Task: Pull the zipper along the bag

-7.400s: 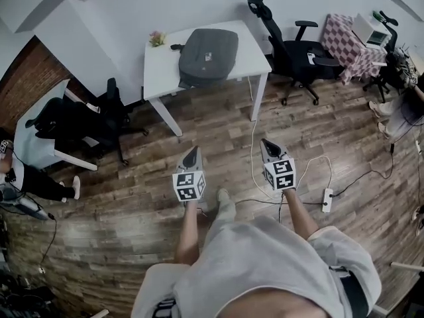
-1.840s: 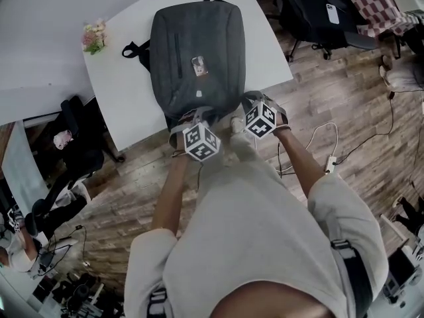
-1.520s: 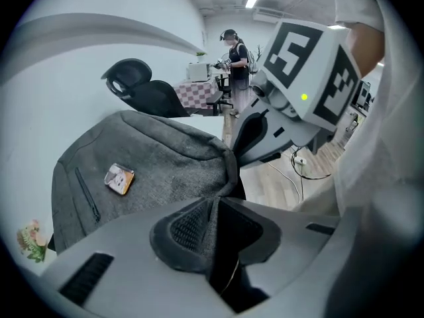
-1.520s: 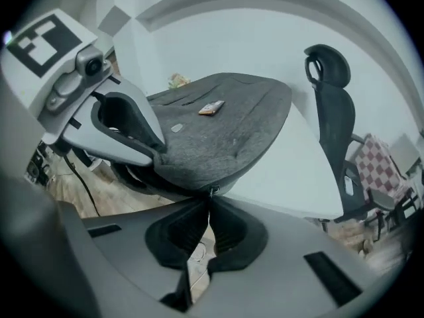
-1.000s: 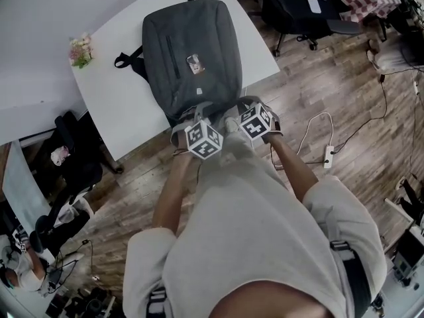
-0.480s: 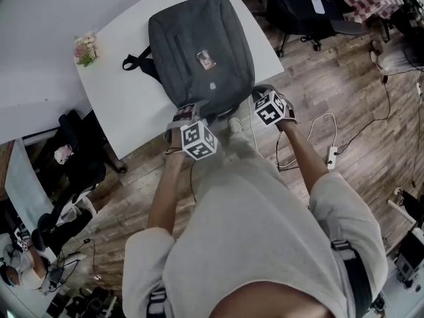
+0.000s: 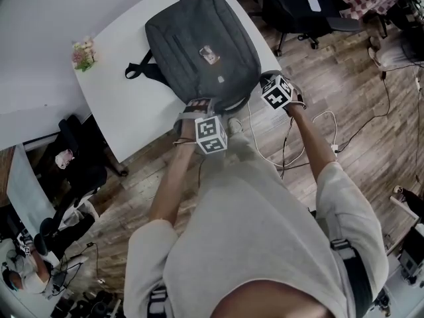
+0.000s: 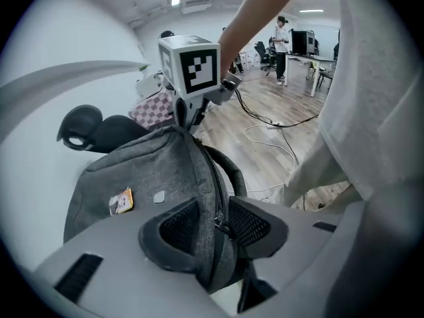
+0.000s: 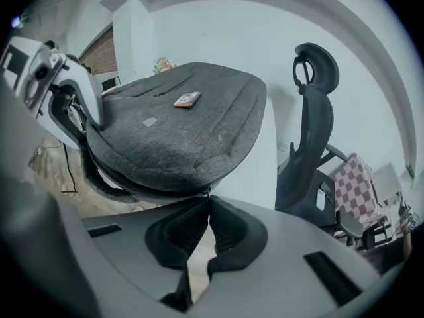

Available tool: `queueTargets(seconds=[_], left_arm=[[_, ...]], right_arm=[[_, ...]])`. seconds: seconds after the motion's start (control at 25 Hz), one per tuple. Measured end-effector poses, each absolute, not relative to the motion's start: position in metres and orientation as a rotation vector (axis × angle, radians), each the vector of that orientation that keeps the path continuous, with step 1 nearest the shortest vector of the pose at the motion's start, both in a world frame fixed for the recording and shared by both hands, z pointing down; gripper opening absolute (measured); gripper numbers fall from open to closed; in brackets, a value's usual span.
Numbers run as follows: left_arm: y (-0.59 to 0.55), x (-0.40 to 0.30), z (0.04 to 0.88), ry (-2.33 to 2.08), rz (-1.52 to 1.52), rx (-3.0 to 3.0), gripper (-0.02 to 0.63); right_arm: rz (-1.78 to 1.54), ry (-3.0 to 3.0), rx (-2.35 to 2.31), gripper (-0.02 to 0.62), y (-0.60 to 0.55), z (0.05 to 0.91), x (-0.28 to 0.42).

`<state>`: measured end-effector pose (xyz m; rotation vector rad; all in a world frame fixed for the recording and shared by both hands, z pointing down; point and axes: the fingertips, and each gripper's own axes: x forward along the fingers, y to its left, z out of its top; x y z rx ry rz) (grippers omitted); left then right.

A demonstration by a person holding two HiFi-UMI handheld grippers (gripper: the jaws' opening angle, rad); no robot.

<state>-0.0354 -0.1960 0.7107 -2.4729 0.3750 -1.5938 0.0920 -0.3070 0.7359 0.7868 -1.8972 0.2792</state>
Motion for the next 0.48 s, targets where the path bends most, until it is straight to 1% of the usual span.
queueTargets(seconds=[0.04, 0.16, 0.36, 0.48], left_arm=[[-0.198, -0.032, 0.713, 0.379, -1.593, -2.474, 0.163], [-0.201, -0.031, 0.715, 0.418, -1.578, -2.502, 0.143], [-0.203, -0.030, 0.715, 0.459, -1.554, -2.522, 0.130], [-0.204, -0.030, 0.715, 0.472, -1.554, -2.540, 0.129]], right_arm=[[0.289, -1.895, 0.802, 0.020, -0.309, 0.735, 0.093], [0.320, -1.894, 0.836, 0.020, -0.307, 0.735, 0.093], [0.372, -1.897, 0.885, 0.021, -0.290, 0.730, 0.090], [0.350, -1.889, 0.828, 0.020, -0.270, 0.734, 0.084]])
